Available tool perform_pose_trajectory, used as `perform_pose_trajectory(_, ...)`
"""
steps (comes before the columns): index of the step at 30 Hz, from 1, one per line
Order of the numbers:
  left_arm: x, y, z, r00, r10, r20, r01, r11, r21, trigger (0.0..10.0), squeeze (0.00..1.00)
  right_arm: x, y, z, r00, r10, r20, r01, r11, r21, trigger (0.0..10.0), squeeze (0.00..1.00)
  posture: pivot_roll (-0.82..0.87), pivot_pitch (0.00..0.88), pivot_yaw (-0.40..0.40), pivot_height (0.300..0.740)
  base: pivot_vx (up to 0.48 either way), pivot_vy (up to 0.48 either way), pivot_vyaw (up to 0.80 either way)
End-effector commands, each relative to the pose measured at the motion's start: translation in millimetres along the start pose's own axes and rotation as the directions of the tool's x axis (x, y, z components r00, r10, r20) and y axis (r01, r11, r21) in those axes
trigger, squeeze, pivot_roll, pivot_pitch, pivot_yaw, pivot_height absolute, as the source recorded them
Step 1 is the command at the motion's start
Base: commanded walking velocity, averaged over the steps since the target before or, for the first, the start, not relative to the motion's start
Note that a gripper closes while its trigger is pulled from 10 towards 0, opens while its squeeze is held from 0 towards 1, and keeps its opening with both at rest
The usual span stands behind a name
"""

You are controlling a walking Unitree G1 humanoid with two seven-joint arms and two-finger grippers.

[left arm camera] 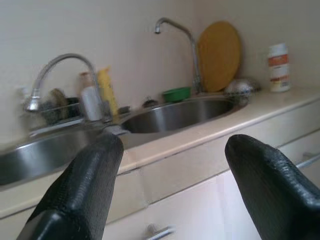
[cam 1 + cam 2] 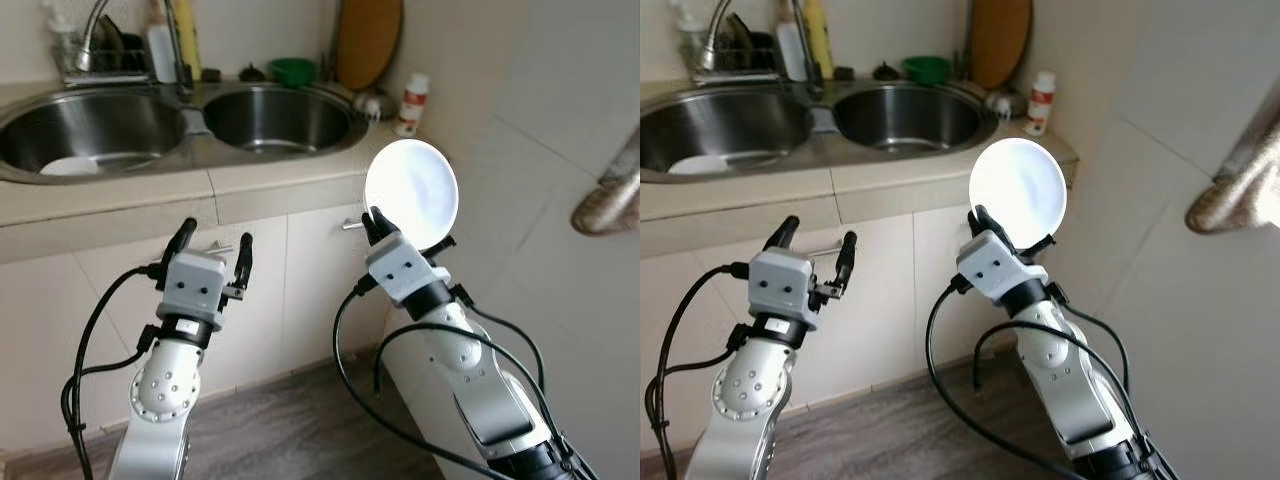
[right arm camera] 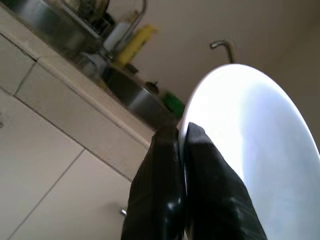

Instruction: Kitchen organization

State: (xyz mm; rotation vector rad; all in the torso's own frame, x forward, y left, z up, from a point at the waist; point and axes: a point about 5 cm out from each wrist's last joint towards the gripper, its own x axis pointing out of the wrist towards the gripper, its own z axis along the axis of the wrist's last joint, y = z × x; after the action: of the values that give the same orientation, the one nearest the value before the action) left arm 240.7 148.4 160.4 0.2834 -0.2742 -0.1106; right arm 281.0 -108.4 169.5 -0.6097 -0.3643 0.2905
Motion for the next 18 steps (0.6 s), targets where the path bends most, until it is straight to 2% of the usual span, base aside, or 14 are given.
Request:
perform_pose_trajectory(1,0.3,6.4,1.8,1.000,0.017,0.007,-0.017,1.000,0.017,10.0,0.00,4.3,-1.9,11.6,0.999,-0.011,0.052,0.011,1.000,0.004,0.0,0.00,0.09,0.000,-0.080,0.740,0.330,0.000,0.80)
perform_pose_trajectory(6,0.9,6.5,1.8,1.000,0.015,0.008,-0.016,1.000,0.017,10.0,0.00,5.6,-5.4,12.3,0.998,-0.032,0.052,0.031,0.999,0.025,0.0,0.00,0.09,0.000,-0.081,0.740,0.329,0.000,0.77)
perform_pose_trajectory(18,2.3,6.9,1.8,1.000,0.014,0.009,-0.015,1.000,0.018,10.0,0.00,7.2,-7.7,10.7,0.998,-0.046,0.044,0.044,0.998,0.039,0.0,0.00,0.09,0.000,-0.081,0.740,0.329,0.000,0.00)
